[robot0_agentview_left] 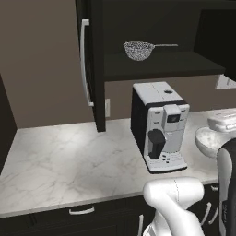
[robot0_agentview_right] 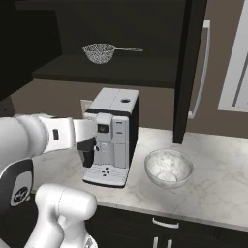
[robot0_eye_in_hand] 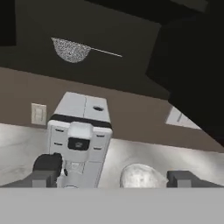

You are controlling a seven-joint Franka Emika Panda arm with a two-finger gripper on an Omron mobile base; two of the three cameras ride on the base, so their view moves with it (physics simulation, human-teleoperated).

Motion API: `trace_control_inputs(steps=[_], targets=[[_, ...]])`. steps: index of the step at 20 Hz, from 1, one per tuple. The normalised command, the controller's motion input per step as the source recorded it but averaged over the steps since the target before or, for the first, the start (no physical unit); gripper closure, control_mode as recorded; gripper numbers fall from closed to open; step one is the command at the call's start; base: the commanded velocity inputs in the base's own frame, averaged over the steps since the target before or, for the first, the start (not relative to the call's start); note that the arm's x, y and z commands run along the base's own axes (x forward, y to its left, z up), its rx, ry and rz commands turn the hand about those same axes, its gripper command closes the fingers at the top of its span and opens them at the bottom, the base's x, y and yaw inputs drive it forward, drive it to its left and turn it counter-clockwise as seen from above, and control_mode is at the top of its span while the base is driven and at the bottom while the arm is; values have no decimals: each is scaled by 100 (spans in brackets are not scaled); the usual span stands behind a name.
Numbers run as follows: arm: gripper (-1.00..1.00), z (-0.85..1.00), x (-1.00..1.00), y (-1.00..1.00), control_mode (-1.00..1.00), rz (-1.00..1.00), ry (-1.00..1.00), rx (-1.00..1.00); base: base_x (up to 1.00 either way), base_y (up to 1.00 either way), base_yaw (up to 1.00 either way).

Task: Open the cabinet and setup a tea strainer by placing it in the bowl upright.

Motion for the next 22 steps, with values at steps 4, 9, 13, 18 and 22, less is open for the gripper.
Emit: trace_control_inputs(steps=[4,9,13,18,22], targets=[[-100,54,16,0,-100,1,-14,-18,0,0,0],[-100,61,18,0,-100,3,-7,-24,0,0,0],[-100,1,58,0,-100,3,-6,-3,0,0,0],[-100,25,62,19,-100,0,2,-1,0,0,0],[-100,38,21,0,-100,-3,0,-2,0,0,0]])
